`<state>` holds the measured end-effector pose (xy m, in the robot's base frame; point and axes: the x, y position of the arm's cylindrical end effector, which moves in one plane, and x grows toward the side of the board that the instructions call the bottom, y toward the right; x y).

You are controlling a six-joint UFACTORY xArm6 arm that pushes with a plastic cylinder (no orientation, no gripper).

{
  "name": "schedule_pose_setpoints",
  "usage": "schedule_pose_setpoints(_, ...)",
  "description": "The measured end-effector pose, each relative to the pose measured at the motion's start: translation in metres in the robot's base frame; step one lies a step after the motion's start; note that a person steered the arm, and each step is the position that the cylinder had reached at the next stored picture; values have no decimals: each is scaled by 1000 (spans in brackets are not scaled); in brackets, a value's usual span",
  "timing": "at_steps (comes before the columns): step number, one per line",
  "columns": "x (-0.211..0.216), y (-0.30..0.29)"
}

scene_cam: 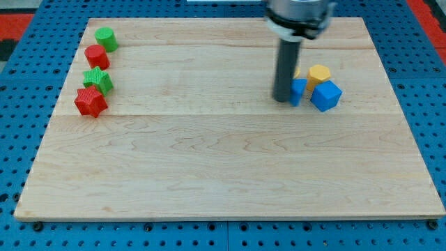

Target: Push the red star into yellow blocks

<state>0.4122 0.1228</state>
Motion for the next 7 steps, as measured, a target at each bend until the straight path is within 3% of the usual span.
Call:
schedule_pose_setpoints(1,25,-8)
schedule_pose_setpoints(2,47,-53)
schedule_pose_setpoints(4,51,-260)
schedule_pose_setpoints(5,56,-397)
schedule_pose_setpoints(7,42,-428)
